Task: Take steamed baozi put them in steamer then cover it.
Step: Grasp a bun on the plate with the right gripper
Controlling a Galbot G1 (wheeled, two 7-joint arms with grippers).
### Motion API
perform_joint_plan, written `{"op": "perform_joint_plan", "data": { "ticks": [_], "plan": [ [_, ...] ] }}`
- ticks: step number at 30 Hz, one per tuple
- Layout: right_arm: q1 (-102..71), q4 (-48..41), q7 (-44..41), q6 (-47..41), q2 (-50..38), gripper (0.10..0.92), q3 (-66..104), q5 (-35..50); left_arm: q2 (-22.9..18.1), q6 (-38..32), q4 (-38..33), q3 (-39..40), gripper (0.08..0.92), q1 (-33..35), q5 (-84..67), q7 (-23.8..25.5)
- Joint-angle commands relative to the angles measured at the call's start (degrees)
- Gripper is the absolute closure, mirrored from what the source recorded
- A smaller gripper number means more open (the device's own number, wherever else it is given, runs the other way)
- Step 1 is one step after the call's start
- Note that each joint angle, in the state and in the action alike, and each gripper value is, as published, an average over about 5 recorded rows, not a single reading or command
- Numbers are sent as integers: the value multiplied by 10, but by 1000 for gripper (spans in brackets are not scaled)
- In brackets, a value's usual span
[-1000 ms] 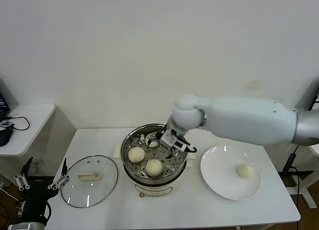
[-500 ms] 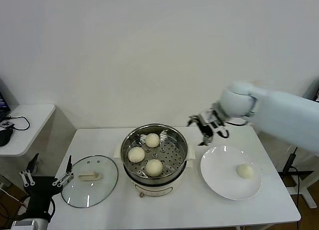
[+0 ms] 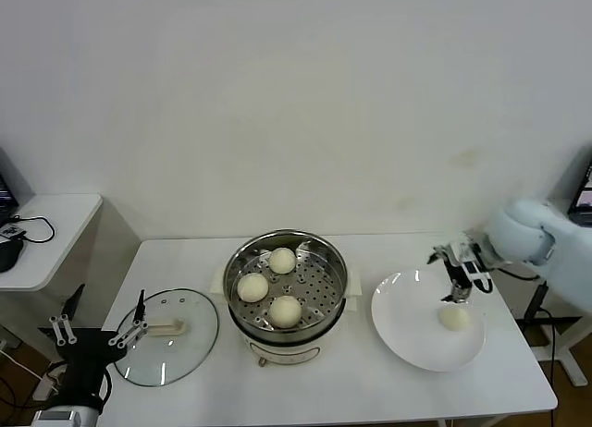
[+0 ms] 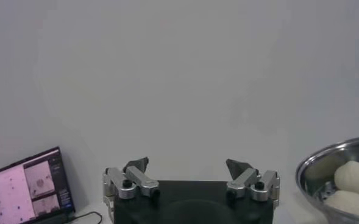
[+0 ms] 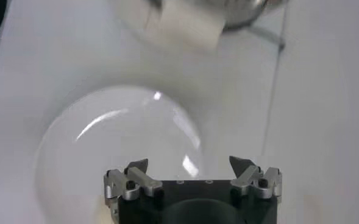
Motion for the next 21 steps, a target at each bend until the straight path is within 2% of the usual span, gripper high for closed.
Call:
{"op": "perform_joint_plan", "data": {
  "ticks": [1,11,21],
  "plan": [
    [-254,-37,3,7,-39,202,197,-77,-2,2,-5,3,177,5,6,1],
    [-296,-131,21,24,23,203,246,-97,-8,1,-3,-3,177,14,8,1],
    [-293,-184,24,22,71,203,244,-113,-9,1,0,-9,177,14,7,1]
  ]
}}
